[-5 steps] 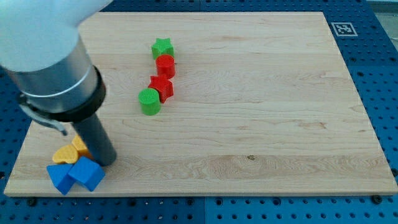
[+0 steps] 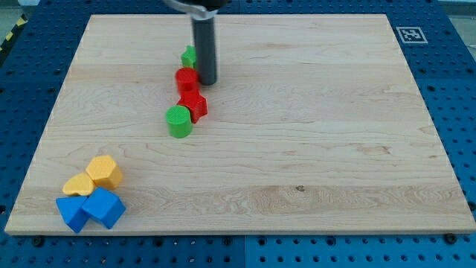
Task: Push the red star with green circle into the group of blocks
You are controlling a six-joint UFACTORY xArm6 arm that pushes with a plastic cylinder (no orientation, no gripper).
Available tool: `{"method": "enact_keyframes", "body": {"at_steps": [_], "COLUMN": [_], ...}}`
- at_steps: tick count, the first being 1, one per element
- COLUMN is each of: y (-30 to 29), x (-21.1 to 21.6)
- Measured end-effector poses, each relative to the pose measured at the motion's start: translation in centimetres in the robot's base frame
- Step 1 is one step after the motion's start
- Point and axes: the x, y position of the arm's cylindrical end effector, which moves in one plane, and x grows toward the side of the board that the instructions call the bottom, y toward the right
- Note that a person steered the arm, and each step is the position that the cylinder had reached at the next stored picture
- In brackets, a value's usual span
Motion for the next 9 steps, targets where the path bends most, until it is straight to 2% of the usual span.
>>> {"method": "enact_keyframes", "body": {"at_steps": [1,2,4,5,7,9], "y": [-2.3,-0.4,3.7,2.9,-2.4,-4.2], "x": [3.6,5.3,5.3,6.5,10.5,12.2]}}
